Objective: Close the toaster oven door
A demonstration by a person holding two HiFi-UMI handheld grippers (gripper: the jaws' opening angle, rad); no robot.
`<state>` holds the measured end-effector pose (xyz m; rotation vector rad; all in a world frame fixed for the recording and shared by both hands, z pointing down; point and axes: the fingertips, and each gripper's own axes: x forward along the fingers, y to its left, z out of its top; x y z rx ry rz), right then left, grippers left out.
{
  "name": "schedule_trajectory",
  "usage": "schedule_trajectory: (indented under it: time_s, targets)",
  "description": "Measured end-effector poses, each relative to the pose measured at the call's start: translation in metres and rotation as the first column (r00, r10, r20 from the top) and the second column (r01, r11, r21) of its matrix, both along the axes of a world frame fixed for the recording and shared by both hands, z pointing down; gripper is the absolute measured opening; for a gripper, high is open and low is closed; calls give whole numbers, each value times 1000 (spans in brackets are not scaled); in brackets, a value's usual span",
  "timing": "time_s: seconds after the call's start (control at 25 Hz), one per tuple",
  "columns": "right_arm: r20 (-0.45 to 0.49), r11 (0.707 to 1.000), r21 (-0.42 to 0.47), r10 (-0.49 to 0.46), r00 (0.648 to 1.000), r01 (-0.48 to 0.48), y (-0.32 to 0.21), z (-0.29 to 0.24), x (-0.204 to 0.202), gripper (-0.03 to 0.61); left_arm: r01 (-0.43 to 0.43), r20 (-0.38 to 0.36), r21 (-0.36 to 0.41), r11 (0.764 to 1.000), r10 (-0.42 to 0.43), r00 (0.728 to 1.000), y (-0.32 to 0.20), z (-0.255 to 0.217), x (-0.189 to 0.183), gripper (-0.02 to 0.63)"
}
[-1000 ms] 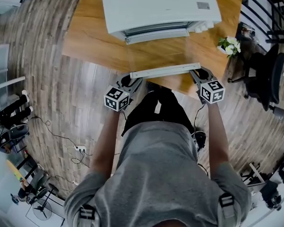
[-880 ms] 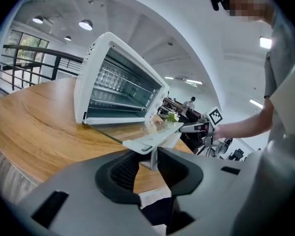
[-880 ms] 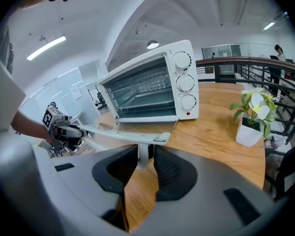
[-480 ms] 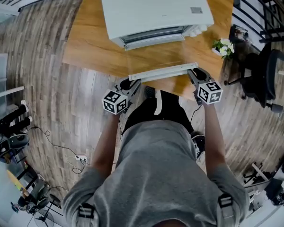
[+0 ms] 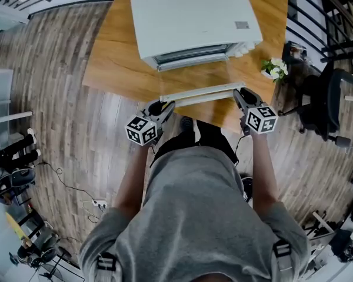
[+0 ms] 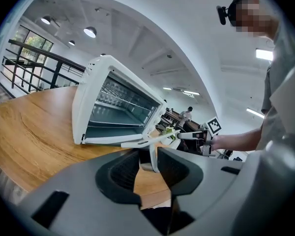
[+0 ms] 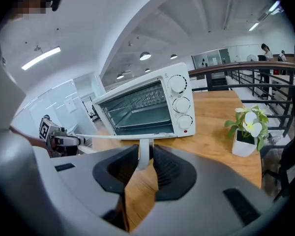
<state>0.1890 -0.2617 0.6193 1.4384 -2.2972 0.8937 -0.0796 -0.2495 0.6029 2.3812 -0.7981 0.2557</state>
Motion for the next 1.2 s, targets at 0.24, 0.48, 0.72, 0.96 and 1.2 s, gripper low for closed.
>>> schedule_trajectory:
  time_s: [0.24, 0.48, 0.72, 0.96, 1.2]
  targets:
    - [39, 999, 26, 41, 998, -42, -10, -14, 0, 104, 18, -17, -1, 1000, -18, 1000, -11, -13, -3, 135]
    - [104, 995, 56, 74, 992, -80, -27, -32, 1, 104, 34, -73, 11, 999, -34, 997, -29, -30, -5, 146]
    - [143, 990, 69, 108, 984, -119, -40, -45, 1, 103, 72, -141, 6, 997, -71, 988, -42, -41, -9, 152]
    - [176, 988, 87, 112, 978, -129, -53, -55, 0, 104, 115, -189, 13, 993, -111, 976, -56, -50, -13, 153]
    - [211, 986, 102, 109, 971, -133, -66, -64, 0, 106, 146, -215, 18, 989, -139, 967, -69, -59, -16, 156]
